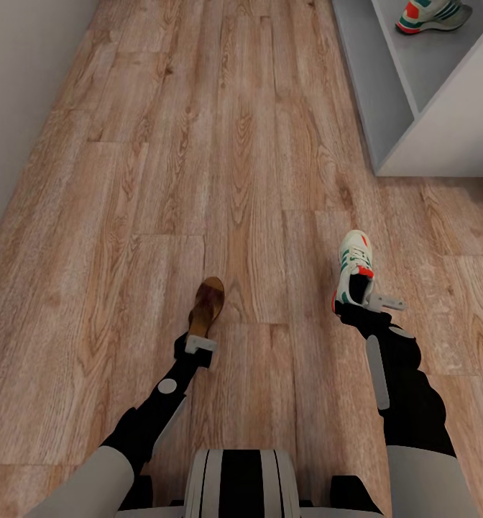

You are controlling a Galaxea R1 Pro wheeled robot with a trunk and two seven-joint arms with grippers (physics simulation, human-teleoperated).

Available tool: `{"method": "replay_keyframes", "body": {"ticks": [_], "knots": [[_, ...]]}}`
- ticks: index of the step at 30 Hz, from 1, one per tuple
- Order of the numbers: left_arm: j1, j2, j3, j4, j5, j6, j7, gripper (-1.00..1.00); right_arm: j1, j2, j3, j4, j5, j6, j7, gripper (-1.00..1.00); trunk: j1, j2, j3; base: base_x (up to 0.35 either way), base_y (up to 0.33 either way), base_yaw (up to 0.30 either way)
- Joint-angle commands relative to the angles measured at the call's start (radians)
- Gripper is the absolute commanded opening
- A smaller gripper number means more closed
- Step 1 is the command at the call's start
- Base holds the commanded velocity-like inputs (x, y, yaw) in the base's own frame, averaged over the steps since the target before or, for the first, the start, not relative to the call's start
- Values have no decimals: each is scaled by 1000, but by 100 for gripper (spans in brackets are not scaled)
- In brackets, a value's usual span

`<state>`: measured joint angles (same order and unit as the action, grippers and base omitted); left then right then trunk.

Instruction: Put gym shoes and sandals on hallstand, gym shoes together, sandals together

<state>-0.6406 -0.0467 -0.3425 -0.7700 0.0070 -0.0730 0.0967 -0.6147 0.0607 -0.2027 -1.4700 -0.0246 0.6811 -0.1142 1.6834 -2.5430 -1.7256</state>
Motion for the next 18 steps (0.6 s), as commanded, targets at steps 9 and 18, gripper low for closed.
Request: {"method": "replay_keyframes", "body": {"ticks": [9, 18], "knots": [[-1, 0, -4, -6, -1, 0, 9, -100, 0, 1, 0, -1, -3, 5, -4, -100, -1, 0, 3, 0, 0, 0], [-1, 2, 0, -162, 4, 170, 9, -100, 0, 0, -1, -1, -3, 4, -2, -100, -5, 2, 38, 0, 0, 0]]}}
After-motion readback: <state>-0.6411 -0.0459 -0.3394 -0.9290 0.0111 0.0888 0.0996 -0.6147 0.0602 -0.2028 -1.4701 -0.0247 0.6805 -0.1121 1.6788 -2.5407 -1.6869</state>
